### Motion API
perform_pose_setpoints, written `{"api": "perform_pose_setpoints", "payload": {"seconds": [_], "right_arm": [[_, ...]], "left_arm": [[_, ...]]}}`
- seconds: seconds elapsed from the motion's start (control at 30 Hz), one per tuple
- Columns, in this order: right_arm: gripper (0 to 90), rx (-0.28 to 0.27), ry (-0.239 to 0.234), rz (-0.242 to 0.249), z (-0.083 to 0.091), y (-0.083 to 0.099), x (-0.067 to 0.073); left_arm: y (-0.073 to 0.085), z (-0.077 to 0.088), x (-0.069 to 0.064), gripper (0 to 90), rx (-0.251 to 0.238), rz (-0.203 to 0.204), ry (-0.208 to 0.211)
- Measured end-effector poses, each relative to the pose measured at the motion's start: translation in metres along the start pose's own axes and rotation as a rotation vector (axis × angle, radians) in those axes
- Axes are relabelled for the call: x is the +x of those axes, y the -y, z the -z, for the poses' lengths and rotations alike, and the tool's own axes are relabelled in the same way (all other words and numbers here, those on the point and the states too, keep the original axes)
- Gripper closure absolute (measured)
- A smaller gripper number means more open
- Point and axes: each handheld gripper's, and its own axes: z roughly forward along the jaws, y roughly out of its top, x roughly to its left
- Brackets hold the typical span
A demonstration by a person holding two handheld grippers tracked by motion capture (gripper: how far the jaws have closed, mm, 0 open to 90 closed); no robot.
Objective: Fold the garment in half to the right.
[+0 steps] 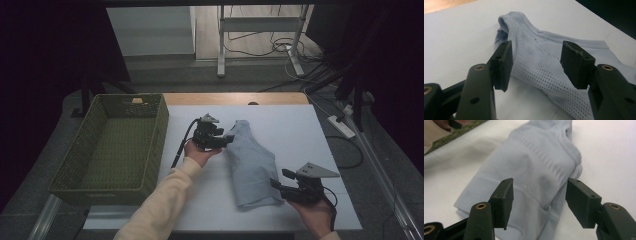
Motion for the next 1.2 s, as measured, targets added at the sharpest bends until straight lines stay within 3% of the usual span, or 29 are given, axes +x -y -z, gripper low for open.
{"api": "perform_pose_setpoints", "payload": {"seconds": [0.17, 0.23, 0.33, 0.43, 0.77, 1.03, 1.2], "right_arm": [[45.2, -0.022, -0.034, 0.003, -0.004, -0.008, 0.001], [53.3, -0.018, -0.05, 0.013, -0.006, -0.011, 0.002], [74.0, -0.007, -0.104, 0.019, -0.011, -0.014, 0.002], [88.5, 0.01, -0.121, 0.056, -0.018, -0.019, 0.004], [89.0, 0.019, -0.133, 0.082, -0.053, -0.039, 0.007], [89.1, 0.092, -0.13, 0.06, -0.072, -0.035, 0.006], [89.1, 0.153, -0.117, 0.051, -0.08, -0.026, 0.004]], "left_arm": [[0.003, 0.002, 0.001, 44.3, -0.001, -0.004, 0.009], [0.005, 0.003, 0.002, 49.0, -0.004, -0.009, 0.029], [0.007, 0.005, 0.001, 68.4, -0.003, -0.027, 0.068], [0.008, 0.003, -0.003, 87.3, 0.008, -0.049, 0.107], [0.01, -0.019, -0.026, 88.6, 0.044, -0.102, 0.185], [0.016, -0.024, -0.047, 88.6, 0.09, -0.162, 0.257], [0.02, -0.03, -0.049, 88.6, 0.127, -0.165, 0.241]]}}
